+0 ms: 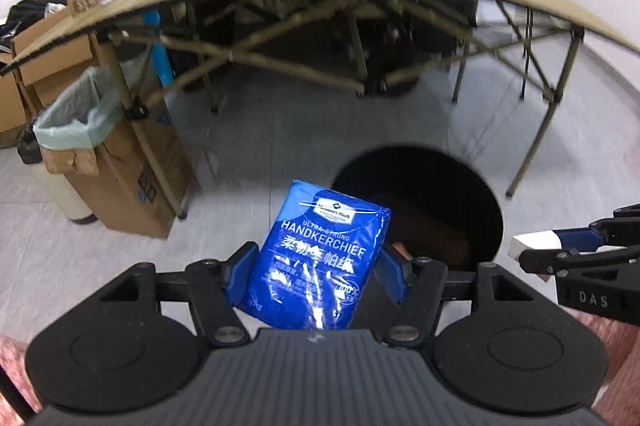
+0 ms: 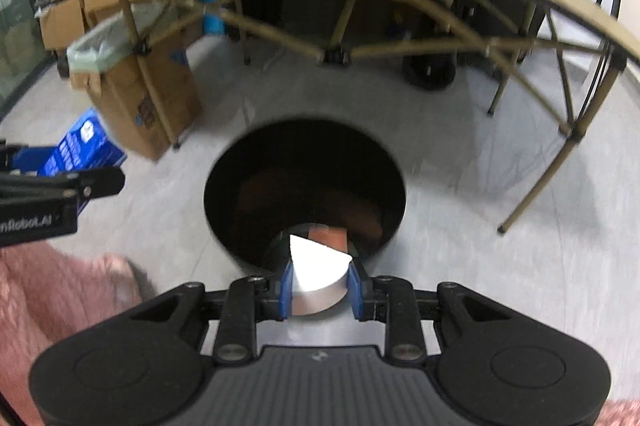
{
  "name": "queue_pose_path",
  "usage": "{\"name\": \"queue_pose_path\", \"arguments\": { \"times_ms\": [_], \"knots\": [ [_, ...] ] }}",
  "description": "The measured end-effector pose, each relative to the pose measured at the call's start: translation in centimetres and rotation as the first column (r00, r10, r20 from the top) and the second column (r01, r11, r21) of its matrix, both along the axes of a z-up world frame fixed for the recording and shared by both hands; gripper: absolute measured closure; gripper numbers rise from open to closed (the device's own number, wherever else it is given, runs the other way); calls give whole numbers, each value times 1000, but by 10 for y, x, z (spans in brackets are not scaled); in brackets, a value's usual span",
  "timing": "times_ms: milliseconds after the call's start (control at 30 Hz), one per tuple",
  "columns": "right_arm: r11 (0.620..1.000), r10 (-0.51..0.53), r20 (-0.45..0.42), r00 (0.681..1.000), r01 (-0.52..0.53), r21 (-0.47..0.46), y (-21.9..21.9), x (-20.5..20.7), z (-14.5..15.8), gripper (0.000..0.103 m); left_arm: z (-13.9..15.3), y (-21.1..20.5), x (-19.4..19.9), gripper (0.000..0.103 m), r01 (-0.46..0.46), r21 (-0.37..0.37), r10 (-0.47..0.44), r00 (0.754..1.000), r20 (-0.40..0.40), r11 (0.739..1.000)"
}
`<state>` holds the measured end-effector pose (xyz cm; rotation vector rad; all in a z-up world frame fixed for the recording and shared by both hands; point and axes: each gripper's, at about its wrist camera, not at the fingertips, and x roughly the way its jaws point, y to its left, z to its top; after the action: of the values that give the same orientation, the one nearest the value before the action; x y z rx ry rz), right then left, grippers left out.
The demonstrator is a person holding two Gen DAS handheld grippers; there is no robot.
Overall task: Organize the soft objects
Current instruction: 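Carry the wipe packet and foam wedge in both grippers over the black bin, then open the right gripper to drop the white foam wedge into the bin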
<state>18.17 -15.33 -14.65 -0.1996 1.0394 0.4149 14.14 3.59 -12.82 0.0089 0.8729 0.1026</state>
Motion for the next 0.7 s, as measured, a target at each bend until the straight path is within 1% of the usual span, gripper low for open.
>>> {"name": "queue_pose_path", "arguments": {
  "times_ms": [133,267,333,433,700],
  "knots": [
    [1000,1,-63,998,-2,-18,-3,-12,-17,76,-12,-8,-3,39,24,9,-23,998,-60,1000],
    [1000,-2,-86,996,0,-24,-8,-18,-23,76,-20,-16,-3,39,50,12,-48,993,-107,999],
    [1000,-8,-84,996,6,-16,-11,-17,-22,76,-25,-19,-2,39,55,22,-52,991,-123,998],
    [1000,-8,-76,997,8,-7,-10,-12,-23,76,-30,-19,1,39,50,17,-48,990,-134,999],
    [1000,16,-24,1000,-16,1,5,20,-30,76,-32,-11,16,39,3,25,1,992,-125,1000]
  ]
}}
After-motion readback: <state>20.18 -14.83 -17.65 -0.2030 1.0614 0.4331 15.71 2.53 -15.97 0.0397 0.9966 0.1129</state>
